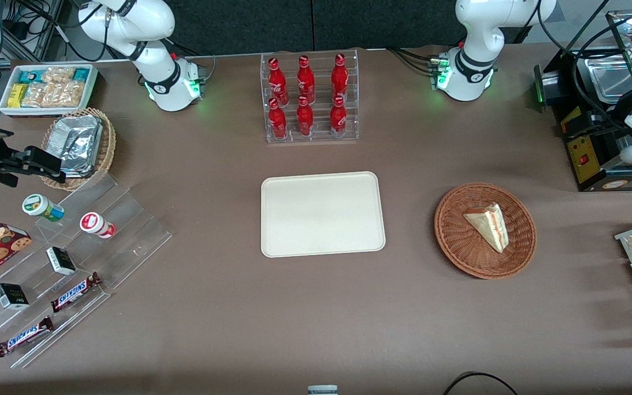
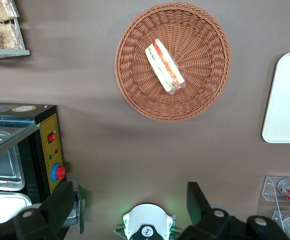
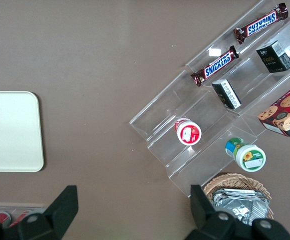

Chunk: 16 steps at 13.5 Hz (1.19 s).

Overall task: Place sandwich from basket to tray
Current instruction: 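Move the left gripper from rest toward the wicker basket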

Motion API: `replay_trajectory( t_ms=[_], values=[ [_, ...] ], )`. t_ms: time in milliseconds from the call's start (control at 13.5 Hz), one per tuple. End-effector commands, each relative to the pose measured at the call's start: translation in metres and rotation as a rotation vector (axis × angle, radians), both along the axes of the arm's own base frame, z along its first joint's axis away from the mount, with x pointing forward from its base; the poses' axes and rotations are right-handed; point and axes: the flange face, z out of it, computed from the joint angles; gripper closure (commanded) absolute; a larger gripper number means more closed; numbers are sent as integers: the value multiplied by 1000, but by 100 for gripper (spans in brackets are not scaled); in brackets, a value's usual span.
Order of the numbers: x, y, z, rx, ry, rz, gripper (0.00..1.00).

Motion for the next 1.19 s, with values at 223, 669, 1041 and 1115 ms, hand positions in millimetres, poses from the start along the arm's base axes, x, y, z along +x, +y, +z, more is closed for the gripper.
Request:
replay_trajectory(
  t_ms=[223,669,1041,1115],
  values=[
    [6,12,-8,5,-6,5,0],
    [14,10,-85,-5,28,-7,0],
    [14,7,-160,-4,-23,-3,0],
    [15,5,-171,2,-34,29,0]
  ],
)
